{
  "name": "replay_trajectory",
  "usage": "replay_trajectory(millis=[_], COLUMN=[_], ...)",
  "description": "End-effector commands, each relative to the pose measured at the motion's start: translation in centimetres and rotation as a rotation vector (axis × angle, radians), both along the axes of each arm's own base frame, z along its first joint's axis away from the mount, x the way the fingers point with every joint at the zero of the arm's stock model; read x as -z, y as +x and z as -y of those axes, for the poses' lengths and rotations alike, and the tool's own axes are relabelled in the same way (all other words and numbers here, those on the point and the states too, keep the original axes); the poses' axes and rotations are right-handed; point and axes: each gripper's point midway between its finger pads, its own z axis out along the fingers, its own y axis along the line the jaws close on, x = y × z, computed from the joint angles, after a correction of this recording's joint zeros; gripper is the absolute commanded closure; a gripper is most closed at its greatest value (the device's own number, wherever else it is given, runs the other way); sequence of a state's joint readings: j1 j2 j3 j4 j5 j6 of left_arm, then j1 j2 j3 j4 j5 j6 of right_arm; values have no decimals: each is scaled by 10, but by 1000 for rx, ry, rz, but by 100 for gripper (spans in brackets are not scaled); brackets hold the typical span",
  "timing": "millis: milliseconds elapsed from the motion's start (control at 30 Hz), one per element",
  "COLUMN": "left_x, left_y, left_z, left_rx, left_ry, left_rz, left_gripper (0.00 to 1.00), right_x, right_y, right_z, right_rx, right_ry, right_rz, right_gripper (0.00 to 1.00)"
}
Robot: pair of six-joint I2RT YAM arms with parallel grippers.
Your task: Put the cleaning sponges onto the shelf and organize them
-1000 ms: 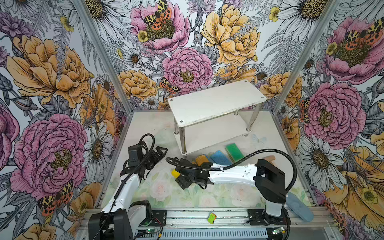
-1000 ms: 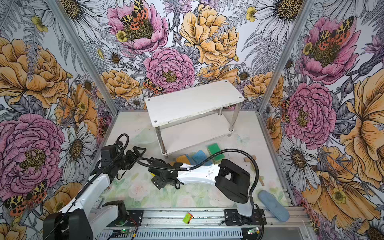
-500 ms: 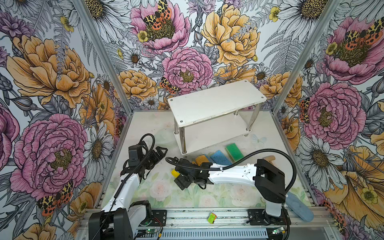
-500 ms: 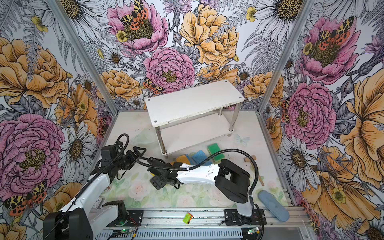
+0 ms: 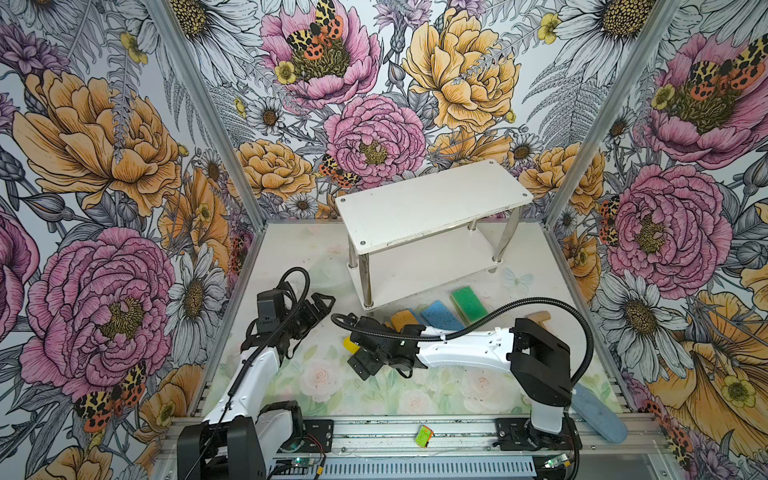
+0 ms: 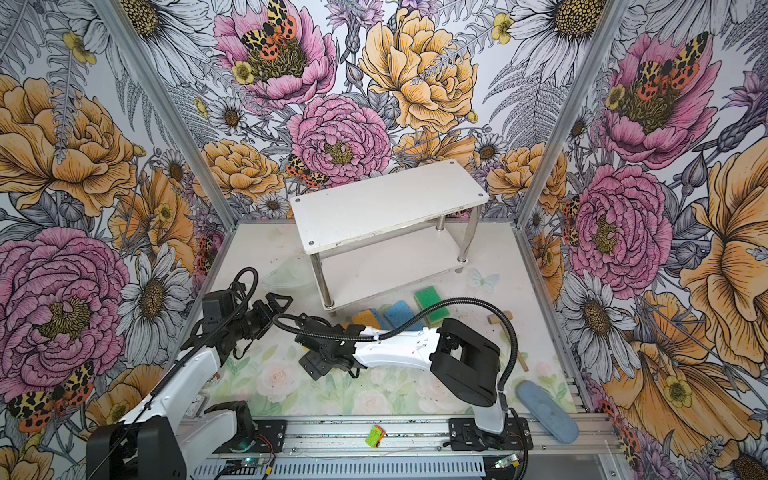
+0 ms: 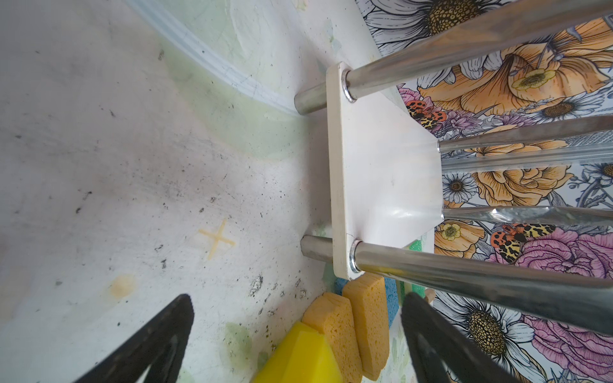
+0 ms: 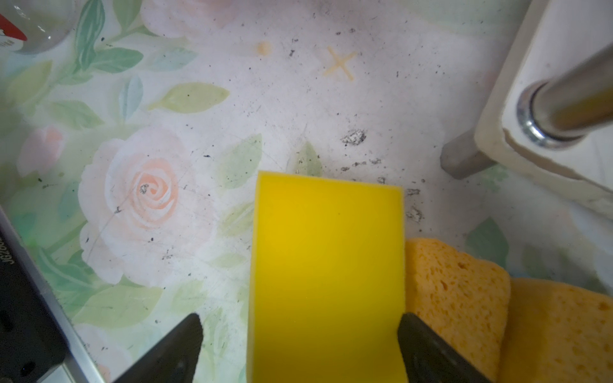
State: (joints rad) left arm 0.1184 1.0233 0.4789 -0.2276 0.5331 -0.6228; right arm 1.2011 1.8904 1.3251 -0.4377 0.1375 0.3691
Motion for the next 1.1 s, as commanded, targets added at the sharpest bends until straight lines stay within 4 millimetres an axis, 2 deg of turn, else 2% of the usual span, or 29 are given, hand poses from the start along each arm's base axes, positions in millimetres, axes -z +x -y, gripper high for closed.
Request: replay_trajectory(millis=[0,267,1067], left_x=[-6,-6,-4], left_y=[4,4,4], left_z=[0,1,0], left_rx=[9,11,10], left_ry=[-4,-6,-6], left_rz=[31,30,23], left_gripper=[1,1,1], right_x=[-26,-28,-9], right_y=[1,1,2], right_z=[-5,-6,-5], right_rx=[0,1,-16], right_ry=[44,47,7], right_rz=[38,44,24], right_gripper=[5,4,0])
